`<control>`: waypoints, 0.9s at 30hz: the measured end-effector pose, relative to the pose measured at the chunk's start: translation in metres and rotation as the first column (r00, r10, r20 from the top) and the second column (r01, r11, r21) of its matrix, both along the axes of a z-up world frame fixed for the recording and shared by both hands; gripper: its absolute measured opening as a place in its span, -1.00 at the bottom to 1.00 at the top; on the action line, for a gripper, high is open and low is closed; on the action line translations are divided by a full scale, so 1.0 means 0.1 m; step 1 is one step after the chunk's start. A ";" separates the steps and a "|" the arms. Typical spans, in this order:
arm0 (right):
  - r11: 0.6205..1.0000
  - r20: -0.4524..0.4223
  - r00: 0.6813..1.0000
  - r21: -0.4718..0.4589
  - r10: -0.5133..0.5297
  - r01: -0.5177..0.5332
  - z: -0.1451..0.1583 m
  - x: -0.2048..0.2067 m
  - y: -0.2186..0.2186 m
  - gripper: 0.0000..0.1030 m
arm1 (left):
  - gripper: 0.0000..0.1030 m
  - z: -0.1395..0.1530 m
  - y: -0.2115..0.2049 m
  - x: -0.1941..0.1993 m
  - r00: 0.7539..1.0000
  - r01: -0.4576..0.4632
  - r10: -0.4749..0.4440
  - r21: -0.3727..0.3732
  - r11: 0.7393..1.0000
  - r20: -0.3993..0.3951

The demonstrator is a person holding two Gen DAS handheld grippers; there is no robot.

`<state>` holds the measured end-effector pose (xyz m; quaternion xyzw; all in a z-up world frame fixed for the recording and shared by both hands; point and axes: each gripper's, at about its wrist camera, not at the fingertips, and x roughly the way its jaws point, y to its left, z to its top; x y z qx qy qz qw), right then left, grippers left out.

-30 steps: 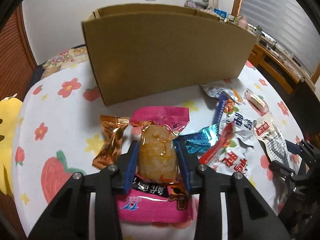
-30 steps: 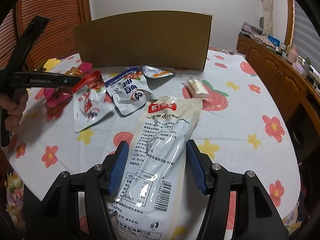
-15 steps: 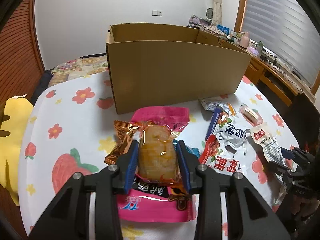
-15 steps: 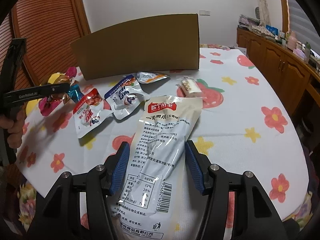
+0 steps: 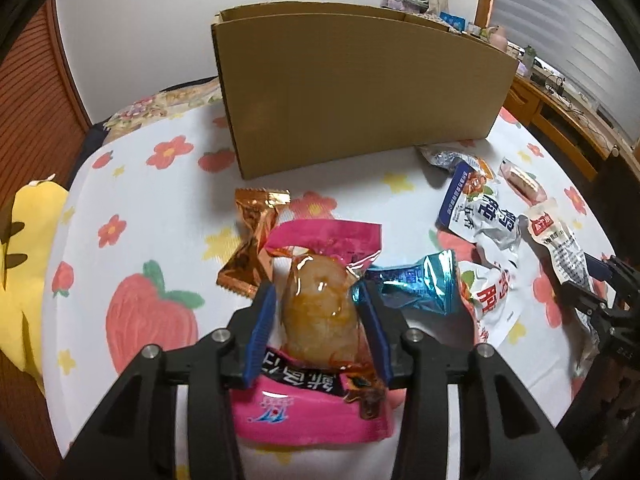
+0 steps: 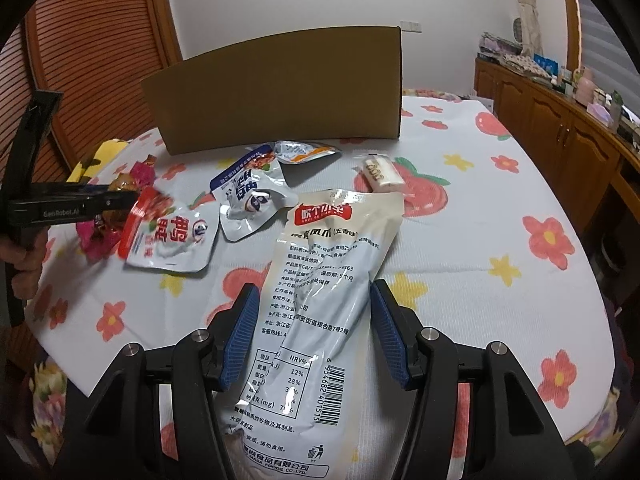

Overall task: Organize snacks
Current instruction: 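Lift the pink candy pack with the left tool while the right tool holds the white pouch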

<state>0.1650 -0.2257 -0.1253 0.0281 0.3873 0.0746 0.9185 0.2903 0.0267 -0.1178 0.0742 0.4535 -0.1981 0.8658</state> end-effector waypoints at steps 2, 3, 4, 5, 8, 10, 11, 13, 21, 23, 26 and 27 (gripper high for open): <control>1.000 0.000 1.000 -0.004 0.001 -0.001 0.00 0.00 0.01 0.12 | -0.07 0.02 0.04 -0.01 1.000 -0.007 0.007 -0.014 1.000 0.002; 1.000 0.000 1.000 -0.004 0.001 -0.001 0.00 0.01 0.01 0.12 | -0.05 0.04 0.06 -0.01 1.000 -0.012 0.012 -0.022 1.000 0.004; 1.000 0.000 1.000 -0.005 0.001 -0.001 0.00 0.01 0.01 0.12 | -0.05 0.05 0.09 -0.01 1.000 -0.018 0.019 -0.031 0.999 0.007; 1.000 0.000 1.000 -0.004 0.001 -0.001 0.00 0.01 0.01 0.12 | -0.05 0.06 0.12 0.00 1.000 -0.024 0.024 -0.035 0.999 0.009; 1.000 0.002 1.000 -0.008 0.001 -0.001 -0.01 0.01 0.01 0.12 | -0.05 0.08 0.16 0.01 1.000 -0.028 0.028 -0.049 0.998 0.014; 1.000 0.003 1.000 -0.013 0.002 -0.002 -0.01 0.02 0.02 0.12 | -0.07 0.08 0.19 0.01 0.999 -0.032 0.032 -0.061 0.998 0.011; 1.000 0.004 1.000 -0.013 0.002 -0.002 -0.01 0.02 0.02 0.12 | -0.07 0.07 0.20 0.01 0.999 -0.030 0.031 -0.063 0.998 0.009; 1.000 0.003 1.000 -0.014 0.002 -0.002 -0.01 0.02 0.02 0.12 | -0.07 0.04 0.19 0.01 1.000 -0.028 0.029 -0.058 0.998 0.005; 0.999 0.006 1.000 -0.046 0.010 -0.010 -0.02 0.01 0.06 0.13 | -0.32 -0.05 0.19 0.03 1.000 -0.022 0.021 -0.069 0.997 -0.014; 0.998 0.007 1.000 -0.056 0.013 -0.012 -0.02 0.01 0.07 0.13 | -0.33 -0.04 0.20 0.00 1.000 -0.025 0.025 -0.075 0.997 -0.003; 0.998 0.010 1.000 -0.057 0.012 -0.011 -0.03 0.01 0.07 0.13 | -0.33 0.04 0.21 -0.08 0.999 -0.019 0.022 -0.089 0.996 0.035; 0.998 0.011 1.000 -0.060 0.012 -0.011 -0.03 0.01 0.07 0.12 | -0.33 0.07 0.21 -0.10 0.999 -0.017 0.021 -0.095 0.995 0.045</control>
